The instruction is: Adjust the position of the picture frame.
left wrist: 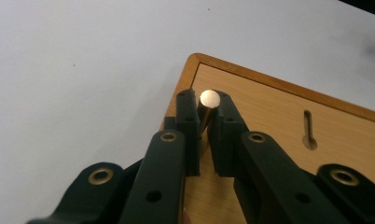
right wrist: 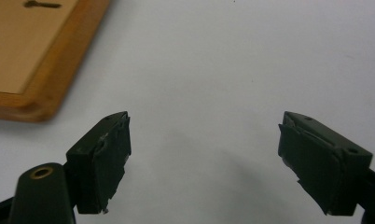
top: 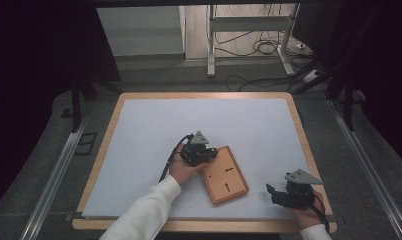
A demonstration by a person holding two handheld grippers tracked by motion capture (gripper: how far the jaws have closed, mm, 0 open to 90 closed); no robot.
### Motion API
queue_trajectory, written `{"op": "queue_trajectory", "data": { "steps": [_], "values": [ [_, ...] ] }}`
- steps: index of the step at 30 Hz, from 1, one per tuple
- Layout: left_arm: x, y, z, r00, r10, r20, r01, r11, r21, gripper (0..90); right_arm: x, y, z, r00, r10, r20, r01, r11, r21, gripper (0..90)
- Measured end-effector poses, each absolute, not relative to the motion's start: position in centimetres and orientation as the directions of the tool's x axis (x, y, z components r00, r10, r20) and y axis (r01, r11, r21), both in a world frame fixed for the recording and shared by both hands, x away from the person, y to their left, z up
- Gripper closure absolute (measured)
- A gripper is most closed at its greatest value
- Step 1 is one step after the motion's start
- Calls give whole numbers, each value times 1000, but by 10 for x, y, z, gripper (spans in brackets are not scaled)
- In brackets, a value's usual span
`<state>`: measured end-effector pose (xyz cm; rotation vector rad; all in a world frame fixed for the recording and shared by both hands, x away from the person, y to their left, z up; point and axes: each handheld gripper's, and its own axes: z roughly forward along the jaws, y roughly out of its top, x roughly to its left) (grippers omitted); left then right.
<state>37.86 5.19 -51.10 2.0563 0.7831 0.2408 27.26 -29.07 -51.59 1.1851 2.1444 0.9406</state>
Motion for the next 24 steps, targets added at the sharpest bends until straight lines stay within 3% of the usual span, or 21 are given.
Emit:
{"op": "queue_trajectory", "data": {
  "steps": [15, 24],
  "values": [
    [377, 89, -510, 753, 642, -142, 467, -371, 803, 839, 272, -289, -517, -488, 866, -106, 515, 384, 766, 175],
    [377, 97, -508, 738, 666, -105, 461, -386, 799, 838, 272, -289, -517, -489, 865, -109, 515, 388, 764, 175]
  ]
}}
